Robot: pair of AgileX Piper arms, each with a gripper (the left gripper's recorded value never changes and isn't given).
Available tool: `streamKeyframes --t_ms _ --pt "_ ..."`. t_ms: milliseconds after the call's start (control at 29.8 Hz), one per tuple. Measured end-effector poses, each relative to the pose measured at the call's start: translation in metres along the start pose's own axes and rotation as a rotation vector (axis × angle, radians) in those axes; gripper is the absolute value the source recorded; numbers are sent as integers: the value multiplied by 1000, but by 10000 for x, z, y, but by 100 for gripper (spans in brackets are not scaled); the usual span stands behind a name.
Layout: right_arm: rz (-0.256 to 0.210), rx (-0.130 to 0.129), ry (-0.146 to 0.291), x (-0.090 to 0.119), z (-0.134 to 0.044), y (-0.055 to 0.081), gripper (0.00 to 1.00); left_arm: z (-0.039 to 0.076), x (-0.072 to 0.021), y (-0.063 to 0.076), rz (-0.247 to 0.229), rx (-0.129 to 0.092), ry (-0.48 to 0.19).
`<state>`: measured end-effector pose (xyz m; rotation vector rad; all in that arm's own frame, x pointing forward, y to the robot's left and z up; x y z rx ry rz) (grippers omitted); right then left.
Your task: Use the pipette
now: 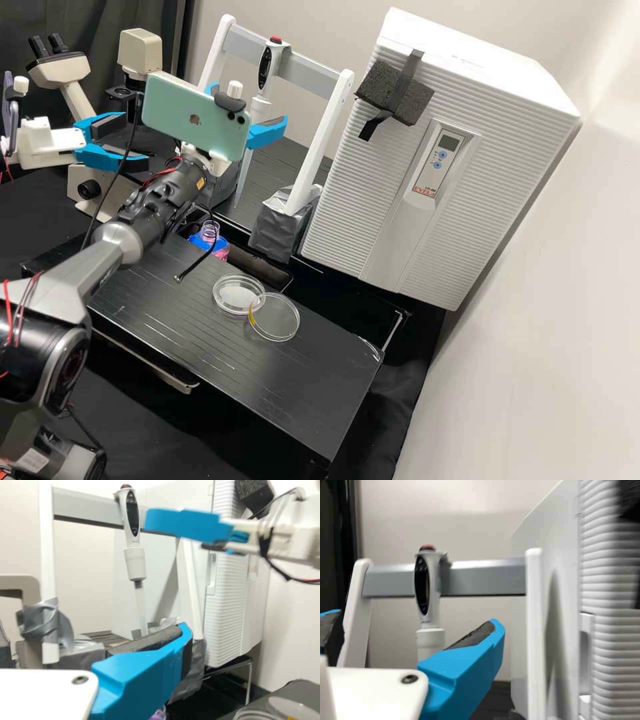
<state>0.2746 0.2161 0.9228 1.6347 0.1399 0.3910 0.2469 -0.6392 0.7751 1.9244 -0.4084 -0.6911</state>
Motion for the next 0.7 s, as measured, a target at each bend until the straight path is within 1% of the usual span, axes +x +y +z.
streamKeyframes --t_ms 34,101,134,168,201,235,268,302,335,369,402,436,503,536,570,603,637,670,704 --pt "19 -4 9 -66 16 6 100 20 -43 -16 0 11 11" --pt "46 -25 18 -137 29 22 100 46 -92 -41 -2 24 28" --pt "62 -33 16 -178 46 29 100 61 -116 -57 -5 28 34" --pt "81 -38 12 -235 76 30 100 91 -148 -58 -1 43 38" --pt "93 -33 11 -276 99 28 100 102 -165 -64 3 54 49" --pt "100 -30 8 -306 117 25 100 110 -187 -80 3 57 64" --pt "109 -28 5 -340 143 17 100 128 -208 -89 6 67 75" --pt "114 -25 3 -366 171 0 100 153 -224 -102 10 85 80" --pt "119 -22 3 -390 192 -10 100 171 -245 -100 21 96 87" --pt "124 -8 1 -428 239 -31 100 194 -279 -113 42 112 100" --pt "126 7 1 -446 268 -44 100 206 -302 -129 55 121 106" --pt "129 16 -1 -469 305 -57 100 219 -329 -137 79 125 108" --pt "144 47 1 -518 367 -78 100 214 -376 -142 130 135 112" --pt "160 72 15 -560 406 -89 100 199 -412 -149 175 146 115" --pt "174 89 29 -589 425 -95 100 189 -431 -161 193 149 117" --pt "190 100 41 -611 434 -94 100 182 -444 -170 209 147 124" --pt "199 103 46 -632 449 -101 100 182 -447 -173 220 146 126" --pt "207 105 50 -648 458 -105 100 186 -451 -192 222 147 125" --pt "215 107 55 -673 475 -113 100 188 -450 -225 213 149 123"
